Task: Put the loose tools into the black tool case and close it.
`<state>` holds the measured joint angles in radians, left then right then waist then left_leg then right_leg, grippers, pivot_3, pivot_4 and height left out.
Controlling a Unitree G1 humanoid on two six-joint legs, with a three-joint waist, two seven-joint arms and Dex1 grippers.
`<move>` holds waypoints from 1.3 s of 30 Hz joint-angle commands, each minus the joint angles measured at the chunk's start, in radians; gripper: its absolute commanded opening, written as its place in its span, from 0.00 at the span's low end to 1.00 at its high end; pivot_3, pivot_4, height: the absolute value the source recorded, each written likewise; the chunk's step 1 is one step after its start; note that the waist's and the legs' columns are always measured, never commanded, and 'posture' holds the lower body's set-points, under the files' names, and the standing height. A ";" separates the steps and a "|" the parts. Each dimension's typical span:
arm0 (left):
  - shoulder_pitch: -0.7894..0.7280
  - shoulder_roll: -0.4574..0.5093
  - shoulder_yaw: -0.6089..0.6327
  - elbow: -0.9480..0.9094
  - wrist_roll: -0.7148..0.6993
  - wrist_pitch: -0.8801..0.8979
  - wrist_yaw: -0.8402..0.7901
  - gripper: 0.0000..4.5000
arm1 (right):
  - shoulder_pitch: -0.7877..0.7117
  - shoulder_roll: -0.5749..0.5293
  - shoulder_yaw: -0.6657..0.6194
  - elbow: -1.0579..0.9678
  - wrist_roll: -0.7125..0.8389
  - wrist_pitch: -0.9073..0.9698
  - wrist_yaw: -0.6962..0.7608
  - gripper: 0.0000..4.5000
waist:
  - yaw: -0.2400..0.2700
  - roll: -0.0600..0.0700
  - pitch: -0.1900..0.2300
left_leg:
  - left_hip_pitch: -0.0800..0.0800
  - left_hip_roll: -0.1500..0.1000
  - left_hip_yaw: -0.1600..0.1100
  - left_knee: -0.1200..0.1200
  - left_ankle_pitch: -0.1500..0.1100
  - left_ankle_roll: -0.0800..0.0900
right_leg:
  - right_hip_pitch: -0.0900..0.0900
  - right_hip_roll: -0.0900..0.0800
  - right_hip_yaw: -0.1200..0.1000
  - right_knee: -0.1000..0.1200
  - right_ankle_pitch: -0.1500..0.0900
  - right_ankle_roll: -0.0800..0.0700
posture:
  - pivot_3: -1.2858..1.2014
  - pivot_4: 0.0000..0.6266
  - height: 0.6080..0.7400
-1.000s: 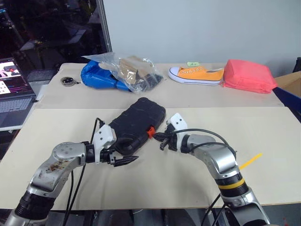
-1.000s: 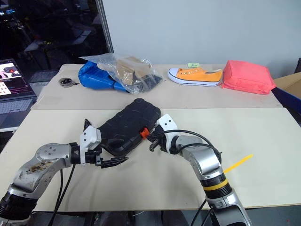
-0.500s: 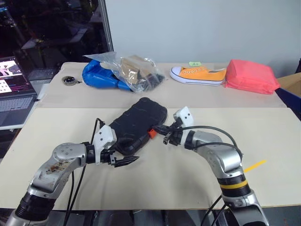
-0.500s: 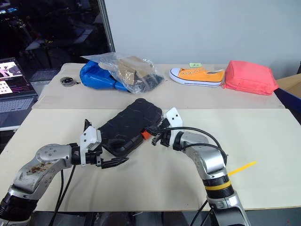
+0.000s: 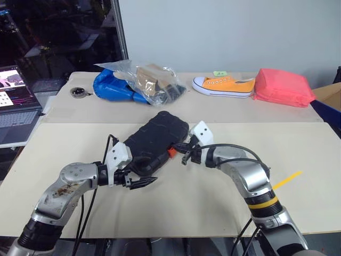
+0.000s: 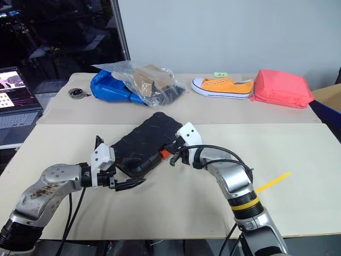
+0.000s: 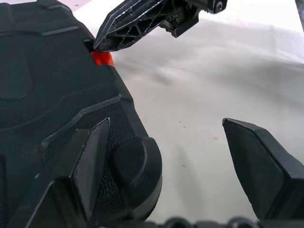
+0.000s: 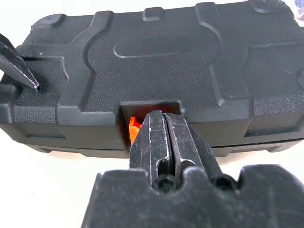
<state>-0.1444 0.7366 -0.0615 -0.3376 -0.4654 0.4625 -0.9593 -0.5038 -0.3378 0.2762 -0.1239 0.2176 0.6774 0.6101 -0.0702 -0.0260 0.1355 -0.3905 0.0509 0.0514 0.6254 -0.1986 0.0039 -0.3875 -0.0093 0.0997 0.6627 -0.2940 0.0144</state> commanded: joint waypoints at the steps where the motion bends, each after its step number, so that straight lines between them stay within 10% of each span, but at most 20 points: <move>1: 0.012 -0.004 -0.017 0.022 0.016 0.024 0.004 0.91 | 0.027 -0.008 0.084 0.093 -0.072 -0.024 0.005 0.01 | 0.000 0.000 -0.001 | 0.000 0.000 0.000 0.000 0.000 0.000 | 0.000 0.000 0.000 0.000 0.000 0.000 | 0.52 0.24 1.00; 19: 0.008 -0.009 -0.019 0.032 0.017 0.017 0.006 0.91 | 0.068 0.019 0.145 0.183 -0.224 -0.159 -0.017 0.01 | -0.004 -0.003 -0.007 | 0.007 0.001 0.000 -0.001 0.000 0.000 | 0.003 -0.001 0.001 0.000 0.001 -0.002 | 0.52 0.24 1.00; 28: 0.058 -0.087 0.122 -0.079 -0.088 0.002 0.094 0.91 | 0.181 0.060 -0.130 -0.086 0.021 -0.354 0.038 0.01 | 0.002 -0.003 -0.001 | -0.002 0.002 0.000 -0.002 0.000 0.000 | -0.004 -0.002 0.000 0.000 0.001 -0.002 | 0.52 0.24 1.00; 39: 0.436 0.004 0.486 -0.316 -0.352 0.139 0.063 1.00 | 0.583 -0.360 -0.494 -0.424 0.294 -0.320 0.347 0.86 | 0.024 -0.001 0.001 | -0.023 -0.001 0.000 -0.002 -0.011 -0.001 | -0.016 -0.014 -0.003 -0.011 -0.002 -0.001 | 0.52 0.24 1.00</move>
<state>0.2682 0.7303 0.3765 -0.6097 -0.7867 0.5950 -0.8852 0.0621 -0.6792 -0.1453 -0.5098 0.4668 0.3739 0.9225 -0.0458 -0.0267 0.1363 -0.4101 0.0494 0.0514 0.6234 -0.2102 0.0028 -0.4001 -0.0235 0.0960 0.6502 -0.2964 0.0131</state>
